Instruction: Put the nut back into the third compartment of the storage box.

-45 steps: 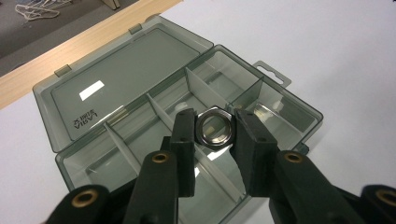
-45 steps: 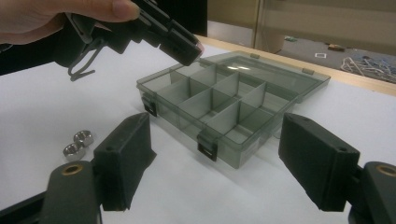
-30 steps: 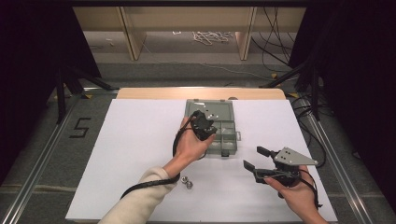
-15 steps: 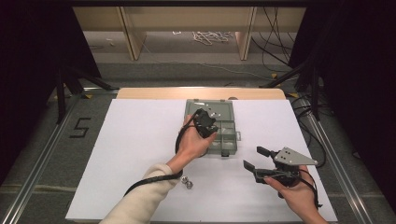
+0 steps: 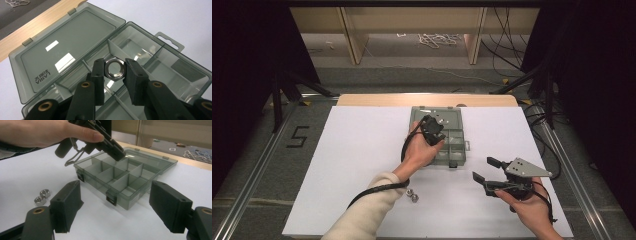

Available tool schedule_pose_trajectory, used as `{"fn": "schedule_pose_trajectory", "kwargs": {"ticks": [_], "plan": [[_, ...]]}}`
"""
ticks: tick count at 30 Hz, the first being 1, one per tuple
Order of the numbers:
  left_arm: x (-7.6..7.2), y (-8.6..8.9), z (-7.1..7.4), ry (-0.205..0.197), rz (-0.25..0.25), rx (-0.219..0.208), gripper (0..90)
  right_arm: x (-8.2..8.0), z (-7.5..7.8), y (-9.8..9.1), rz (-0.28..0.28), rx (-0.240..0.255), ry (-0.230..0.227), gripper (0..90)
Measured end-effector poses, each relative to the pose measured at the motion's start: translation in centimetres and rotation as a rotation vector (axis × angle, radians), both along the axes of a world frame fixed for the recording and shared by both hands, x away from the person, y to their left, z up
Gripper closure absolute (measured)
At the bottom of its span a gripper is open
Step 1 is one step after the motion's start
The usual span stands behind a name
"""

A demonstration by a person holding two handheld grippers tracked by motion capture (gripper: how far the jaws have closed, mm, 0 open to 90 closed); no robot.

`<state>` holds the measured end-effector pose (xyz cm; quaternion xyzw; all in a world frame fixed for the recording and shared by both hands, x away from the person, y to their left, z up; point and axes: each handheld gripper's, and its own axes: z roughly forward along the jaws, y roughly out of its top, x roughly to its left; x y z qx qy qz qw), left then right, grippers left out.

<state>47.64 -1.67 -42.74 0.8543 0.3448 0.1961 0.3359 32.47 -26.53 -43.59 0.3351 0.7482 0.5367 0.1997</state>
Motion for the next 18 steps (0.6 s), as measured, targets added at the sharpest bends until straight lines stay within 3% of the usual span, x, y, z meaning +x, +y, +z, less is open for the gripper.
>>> {"fn": "schedule_pose_trajectory", "kwargs": {"ticks": [1, 7, 18], "plan": [[0.13, 0.03, 0.0, -0.015, -0.009, 0.014, 70.1, 0.0, 0.0, 0.0, 0.001, 0.001, 0.0, 26.4], [0.38, -0.22, -0.38, 0.003, -0.006, 0.01, 70.1, 0.0, 0.0, -0.01, 0.0, 0.002, 0.0, 26.4], [0.74, -0.62, -0.62, -0.011, -0.009, 0.035, 69.9, -0.01, 0.03, -0.06, -0.003, -0.003, 0.001, 26.4]]}}
